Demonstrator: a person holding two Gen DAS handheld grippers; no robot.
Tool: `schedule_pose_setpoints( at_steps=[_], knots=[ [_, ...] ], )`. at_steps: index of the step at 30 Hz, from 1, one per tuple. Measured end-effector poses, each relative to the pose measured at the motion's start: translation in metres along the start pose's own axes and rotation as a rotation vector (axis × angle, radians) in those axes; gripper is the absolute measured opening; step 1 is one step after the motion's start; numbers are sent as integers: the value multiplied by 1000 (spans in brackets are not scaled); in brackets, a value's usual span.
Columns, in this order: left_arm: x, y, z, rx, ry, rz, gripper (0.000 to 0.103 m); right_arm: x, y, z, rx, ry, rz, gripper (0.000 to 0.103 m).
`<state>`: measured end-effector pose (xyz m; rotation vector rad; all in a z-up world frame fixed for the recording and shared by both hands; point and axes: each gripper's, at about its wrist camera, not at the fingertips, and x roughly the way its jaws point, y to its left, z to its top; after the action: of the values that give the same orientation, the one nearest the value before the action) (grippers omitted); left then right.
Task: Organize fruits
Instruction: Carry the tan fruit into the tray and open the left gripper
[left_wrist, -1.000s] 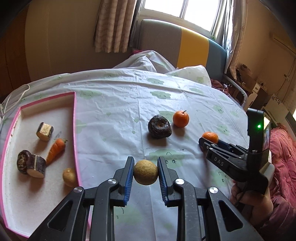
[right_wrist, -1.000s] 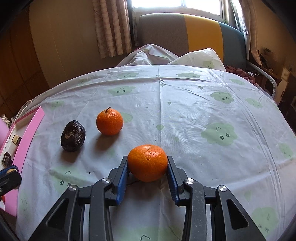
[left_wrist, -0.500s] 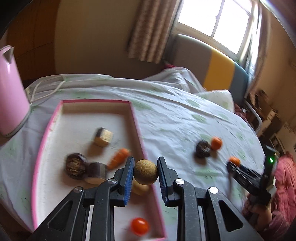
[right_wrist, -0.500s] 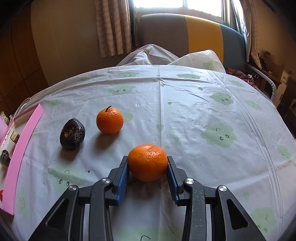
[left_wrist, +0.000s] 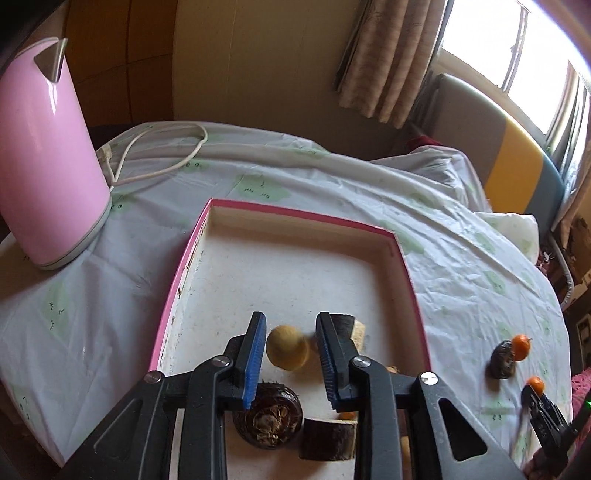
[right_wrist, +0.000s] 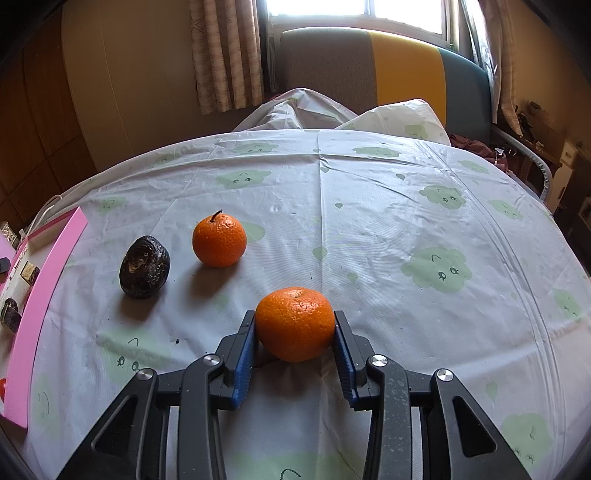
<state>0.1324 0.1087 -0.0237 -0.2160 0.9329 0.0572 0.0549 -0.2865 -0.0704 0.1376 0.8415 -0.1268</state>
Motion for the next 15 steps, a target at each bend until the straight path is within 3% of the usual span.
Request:
schedule_pose_setpoints(
  at_steps=[4, 15],
  knots=[
    [-3, -4, -6, 0, -4, 24, 34, 0, 0, 0, 0, 0, 0, 39],
    [-44, -35, -44, 122, -66, -16, 34, 0, 1, 1, -5, 4, -5, 39]
  ],
)
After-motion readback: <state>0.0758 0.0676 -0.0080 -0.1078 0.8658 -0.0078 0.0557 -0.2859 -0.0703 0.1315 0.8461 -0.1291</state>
